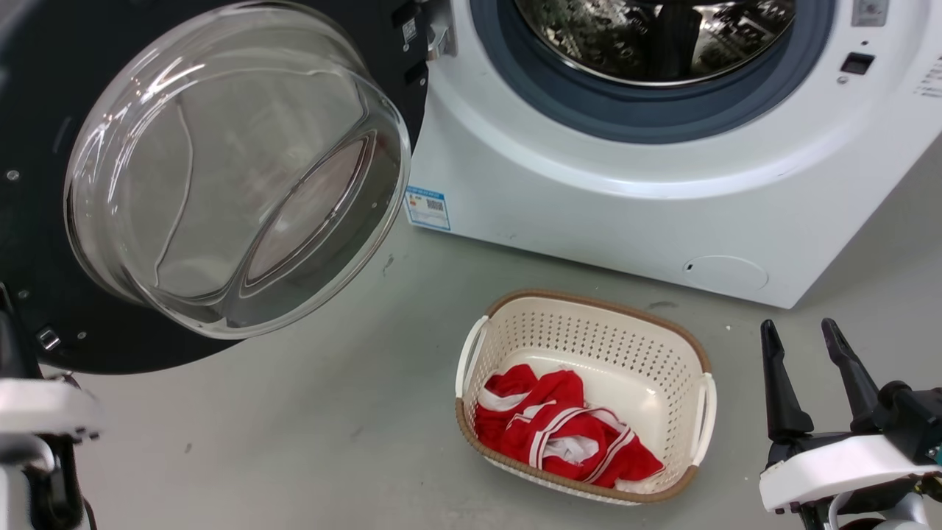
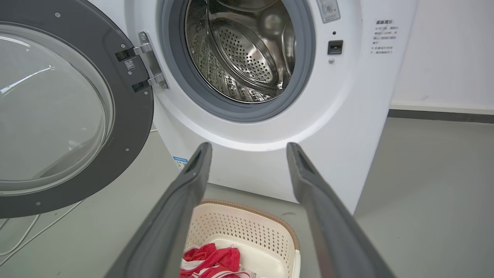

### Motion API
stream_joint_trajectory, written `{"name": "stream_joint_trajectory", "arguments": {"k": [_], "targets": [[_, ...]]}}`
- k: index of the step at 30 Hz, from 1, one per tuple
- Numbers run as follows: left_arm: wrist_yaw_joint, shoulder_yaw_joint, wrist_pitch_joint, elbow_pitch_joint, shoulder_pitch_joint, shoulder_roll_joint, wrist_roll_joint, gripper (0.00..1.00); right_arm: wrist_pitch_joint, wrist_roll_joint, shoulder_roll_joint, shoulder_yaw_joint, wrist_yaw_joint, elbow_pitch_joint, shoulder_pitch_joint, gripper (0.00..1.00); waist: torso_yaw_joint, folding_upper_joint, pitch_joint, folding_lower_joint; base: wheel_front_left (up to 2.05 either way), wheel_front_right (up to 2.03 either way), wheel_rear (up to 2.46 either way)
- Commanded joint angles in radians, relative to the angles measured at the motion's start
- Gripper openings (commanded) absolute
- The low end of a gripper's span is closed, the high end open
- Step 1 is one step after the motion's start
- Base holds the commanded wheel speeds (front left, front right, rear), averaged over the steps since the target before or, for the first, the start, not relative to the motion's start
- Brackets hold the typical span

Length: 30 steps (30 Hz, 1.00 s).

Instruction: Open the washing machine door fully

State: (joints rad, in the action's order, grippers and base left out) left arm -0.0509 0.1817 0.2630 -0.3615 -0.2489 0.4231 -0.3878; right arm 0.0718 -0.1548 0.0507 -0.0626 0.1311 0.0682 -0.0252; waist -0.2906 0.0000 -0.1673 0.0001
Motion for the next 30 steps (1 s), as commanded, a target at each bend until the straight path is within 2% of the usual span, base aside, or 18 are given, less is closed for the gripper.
{"name": "stream_joint_trajectory", "arguments": {"k": [1, 8, 13, 14, 15, 16, 17, 30], "targets": [[-0.010, 0.006, 0.002, 0.034, 0.039, -0.015, 0.014, 0.00, 0.010, -0.008, -0.001, 0.000, -0.001, -0.006, -0.005, 1.00, 0.016, 0.0000, 0.023, -0.0001, 0.00, 0.00, 0.00], [-0.037, -0.023, 0.002, 0.201, 0.218, -0.118, 0.072, 0.00, 0.023, -0.017, -0.001, 0.020, -0.001, -0.036, -0.021, 1.00, 0.050, 0.0000, 0.079, -0.0001, 0.00, 0.00, 0.00], [-0.030, -0.064, 0.002, 0.252, 0.310, -0.192, 0.090, 0.00, 0.033, -0.021, -0.001, 0.032, -0.001, -0.052, -0.038, 1.00, 0.078, 0.0000, 0.118, -0.0001, 0.00, 0.00, 0.00], [-0.024, -0.070, 0.002, 0.260, 0.320, -0.204, 0.092, 0.03, 0.033, -0.022, -0.001, 0.033, -0.001, -0.053, -0.040, 1.00, 0.082, 0.0000, 0.122, -0.0001, 0.00, 0.00, 0.00], [-0.022, -0.076, 0.002, 0.262, 0.329, -0.214, 0.094, 0.27, 0.034, -0.023, -0.001, 0.034, -0.001, -0.055, -0.041, 1.00, 0.087, 0.0000, 0.127, -0.0001, 0.00, 0.00, 0.00], [-0.016, -0.081, 0.002, 0.264, 0.337, -0.223, 0.096, 0.58, 0.035, -0.024, -0.001, 0.036, -0.001, -0.056, -0.042, 1.00, 0.091, 0.0000, 0.133, -0.0001, 0.00, 0.00, 0.00], [-0.012, -0.085, 0.002, 0.265, 0.345, -0.229, 0.101, 1.00, 0.036, -0.025, -0.001, 0.039, -0.001, -0.057, -0.045, 1.00, 0.097, 0.0000, 0.139, -0.0001, 0.00, 0.00, 0.00], [0.031, -0.147, 0.002, 0.267, 0.317, -0.269, 0.169, 1.00, 0.037, -0.017, -0.001, 0.054, -0.001, -0.058, -0.051, 1.00, 0.195, 0.0000, 0.169, -0.0001, 0.00, 0.00, 0.00]]}}
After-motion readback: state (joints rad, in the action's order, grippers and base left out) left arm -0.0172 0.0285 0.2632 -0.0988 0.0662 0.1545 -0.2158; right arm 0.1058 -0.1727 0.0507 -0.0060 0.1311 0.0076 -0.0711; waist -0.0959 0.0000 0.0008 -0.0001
